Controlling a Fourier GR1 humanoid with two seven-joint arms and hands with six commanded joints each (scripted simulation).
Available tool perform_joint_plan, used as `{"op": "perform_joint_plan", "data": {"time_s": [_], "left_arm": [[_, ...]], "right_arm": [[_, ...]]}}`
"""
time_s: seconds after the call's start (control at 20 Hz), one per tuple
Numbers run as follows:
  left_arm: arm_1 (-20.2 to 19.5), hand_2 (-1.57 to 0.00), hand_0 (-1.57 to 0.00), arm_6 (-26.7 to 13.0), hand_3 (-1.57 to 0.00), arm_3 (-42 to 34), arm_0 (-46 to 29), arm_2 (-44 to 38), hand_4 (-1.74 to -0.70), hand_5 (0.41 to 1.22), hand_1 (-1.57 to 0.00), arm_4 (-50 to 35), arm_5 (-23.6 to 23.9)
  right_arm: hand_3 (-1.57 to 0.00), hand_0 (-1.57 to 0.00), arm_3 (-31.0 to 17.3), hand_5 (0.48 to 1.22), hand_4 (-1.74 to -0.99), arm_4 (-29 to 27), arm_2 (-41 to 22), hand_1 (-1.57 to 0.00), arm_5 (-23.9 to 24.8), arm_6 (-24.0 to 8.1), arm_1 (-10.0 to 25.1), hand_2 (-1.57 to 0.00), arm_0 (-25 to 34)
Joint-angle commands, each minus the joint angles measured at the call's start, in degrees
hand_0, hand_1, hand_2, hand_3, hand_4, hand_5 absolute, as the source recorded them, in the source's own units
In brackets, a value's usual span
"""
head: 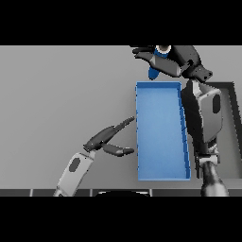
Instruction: Pick up the blue pipe and place it into the blue bin.
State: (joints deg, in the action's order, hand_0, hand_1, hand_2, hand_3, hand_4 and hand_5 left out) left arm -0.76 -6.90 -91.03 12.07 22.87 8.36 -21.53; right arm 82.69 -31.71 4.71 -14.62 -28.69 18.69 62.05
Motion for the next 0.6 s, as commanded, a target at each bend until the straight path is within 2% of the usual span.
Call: {"op": "perform_joint_plan", "data": {"time_s": [0.0,0.1,0.25,0.45,0.55], "left_arm": [[-0.21,0.0,0.0,0.31,0.0,-0.68,0.0,-0.1,-0.88,0.411,0.0,-0.13,0.02],[-0.94,0.0,0.0,1.53,0.0,-0.09,-0.59,0.09,-0.87,0.413,0.0,0.86,0.19],[-0.73,0.0,0.0,1.37,0.0,-1.06,-1.35,0.72,-0.87,0.419,0.0,0.94,0.18],[-0.6,0.0,0.0,1.18,0.0,-1.13,-1.71,0.62,-0.87,0.422,0.0,0.26,-0.13],[-0.5,0.0,0.0,1.13,0.0,-1.44,-2.48,0.91,-0.88,0.423,0.0,0.04,-0.3]], "right_arm": [[-1.57,-1.57,-1.94,1.221,-1.741,1.93,0.44,-1.57,-0.5,0.72,0.9,-1.57,-0.92],[-1.57,-1.57,-3.66,1.221,-1.741,2.22,2.28,-1.57,-2.18,0.43,2.77,-1.57,-3.91],[-1.57,-1.57,-2.88,1.221,-1.741,3.31,3.11,-1.57,-1.22,-1.25,2.72,-1.57,-9.56],[-1.57,-1.57,1.44,1.221,-1.741,4.47,3.01,-1.57,-1.14,-4.31,2.83,-1.57,-19.44],[-1.57,-1.57,3.81,1.221,-1.741,5.37,2.86,-1.57,0.37,-6.22,2.18,-1.57,-24.29]]}}
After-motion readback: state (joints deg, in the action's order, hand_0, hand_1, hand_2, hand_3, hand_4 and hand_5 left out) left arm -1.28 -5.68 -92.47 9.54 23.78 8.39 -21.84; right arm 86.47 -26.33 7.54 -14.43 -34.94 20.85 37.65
